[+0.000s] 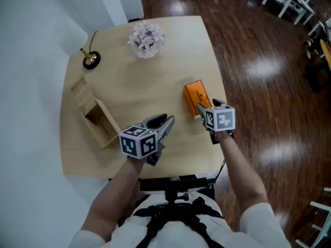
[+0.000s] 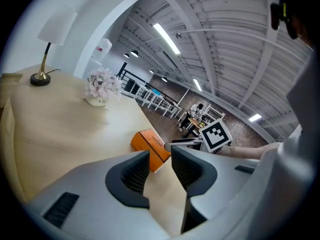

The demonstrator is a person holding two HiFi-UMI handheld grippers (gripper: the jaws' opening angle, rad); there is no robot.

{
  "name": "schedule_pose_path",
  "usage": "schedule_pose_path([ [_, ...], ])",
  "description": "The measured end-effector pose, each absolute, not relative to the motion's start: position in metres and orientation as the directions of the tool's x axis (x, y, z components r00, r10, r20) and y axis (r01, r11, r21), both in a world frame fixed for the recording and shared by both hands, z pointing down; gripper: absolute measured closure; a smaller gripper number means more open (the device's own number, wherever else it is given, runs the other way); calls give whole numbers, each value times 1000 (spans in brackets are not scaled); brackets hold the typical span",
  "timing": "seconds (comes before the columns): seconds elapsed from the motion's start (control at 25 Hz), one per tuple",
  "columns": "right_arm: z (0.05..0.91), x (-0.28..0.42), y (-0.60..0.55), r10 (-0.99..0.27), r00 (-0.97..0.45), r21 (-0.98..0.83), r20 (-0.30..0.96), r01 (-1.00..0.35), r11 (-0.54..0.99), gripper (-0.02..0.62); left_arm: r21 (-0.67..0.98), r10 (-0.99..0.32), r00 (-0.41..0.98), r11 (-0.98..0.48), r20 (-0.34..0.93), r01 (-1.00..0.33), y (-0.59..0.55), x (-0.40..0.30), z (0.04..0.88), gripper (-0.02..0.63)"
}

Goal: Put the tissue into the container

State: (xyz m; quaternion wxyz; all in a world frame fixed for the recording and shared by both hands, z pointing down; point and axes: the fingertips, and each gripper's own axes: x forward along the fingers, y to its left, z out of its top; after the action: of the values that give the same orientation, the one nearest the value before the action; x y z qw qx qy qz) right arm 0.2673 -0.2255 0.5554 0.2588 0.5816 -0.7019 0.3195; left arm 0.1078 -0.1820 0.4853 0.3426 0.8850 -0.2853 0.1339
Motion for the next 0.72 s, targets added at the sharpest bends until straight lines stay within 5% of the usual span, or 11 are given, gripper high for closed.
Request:
schedule_pose_path([
  [0.72, 601, 264, -262, -543, -299, -221, 785, -953, 207, 259, 510, -397, 768, -582, 502, -634, -211, 154, 522, 476],
])
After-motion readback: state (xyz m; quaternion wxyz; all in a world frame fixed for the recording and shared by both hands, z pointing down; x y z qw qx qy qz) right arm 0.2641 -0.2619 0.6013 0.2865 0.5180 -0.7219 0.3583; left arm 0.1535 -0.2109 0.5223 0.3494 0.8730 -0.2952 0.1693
